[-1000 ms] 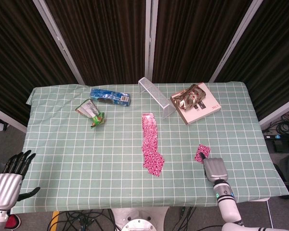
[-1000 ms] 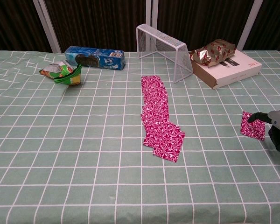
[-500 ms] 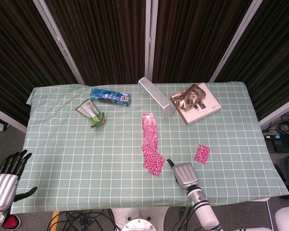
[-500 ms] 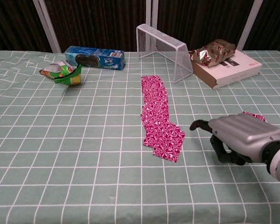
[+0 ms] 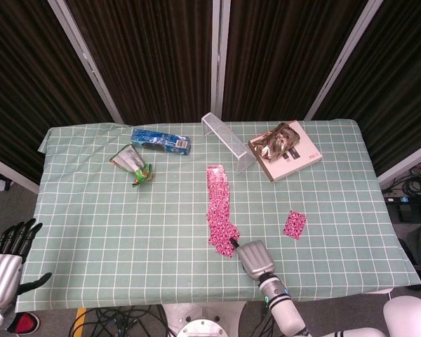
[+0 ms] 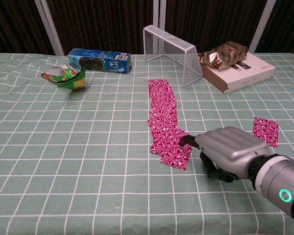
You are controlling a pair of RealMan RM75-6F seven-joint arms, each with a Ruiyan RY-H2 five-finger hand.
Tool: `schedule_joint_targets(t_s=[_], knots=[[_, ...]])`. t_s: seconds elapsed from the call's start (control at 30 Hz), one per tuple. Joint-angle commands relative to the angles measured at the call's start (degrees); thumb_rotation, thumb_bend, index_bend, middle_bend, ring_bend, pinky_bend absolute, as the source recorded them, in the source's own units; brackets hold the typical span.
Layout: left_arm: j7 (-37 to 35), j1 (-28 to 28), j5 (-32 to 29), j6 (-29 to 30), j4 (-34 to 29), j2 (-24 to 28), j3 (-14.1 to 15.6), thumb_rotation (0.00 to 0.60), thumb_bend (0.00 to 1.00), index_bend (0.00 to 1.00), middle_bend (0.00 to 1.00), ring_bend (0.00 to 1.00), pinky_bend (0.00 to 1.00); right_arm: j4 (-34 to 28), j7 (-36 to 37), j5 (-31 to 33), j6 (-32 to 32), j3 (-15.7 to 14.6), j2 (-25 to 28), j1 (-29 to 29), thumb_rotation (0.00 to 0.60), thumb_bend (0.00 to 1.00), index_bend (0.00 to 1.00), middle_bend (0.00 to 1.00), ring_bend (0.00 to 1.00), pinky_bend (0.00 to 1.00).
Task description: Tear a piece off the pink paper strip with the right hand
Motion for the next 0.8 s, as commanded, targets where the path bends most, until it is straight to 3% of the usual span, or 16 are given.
schedule_joint_targets(t_s=[0.03,0.37,0.8], knots=[[-0.3,0.1,-0.2,0.0,0.3,0.0,0.0,0.600,0.02,0.06,0.01,0.00,0.08,0.9,-0.3,1.5,-0.8,0.5,-0.7,0.7,0.600,1.00,0.16,0.91,0.81,0.69],[-1.1,0.2,-0.4,0.2,1.0,-0.2,-0.1,0.600,0.02,0.06,0.01,0.00,0.08,1.5,-0.1,3.2,0.0,-0.1,-0.4,1.0,0.600,1.00,0.16,0.91,0.81,0.69],[0.4,0.1,0.2,-0.1,0.2,-0.3,0.1,0.600,0.02,0.06,0.01,0.00,0.08,1.1,5.2,1.6,1.1,-3.4,5.1,-2.0,0.600,1.00,0.16,0.91,0.81,0.69]])
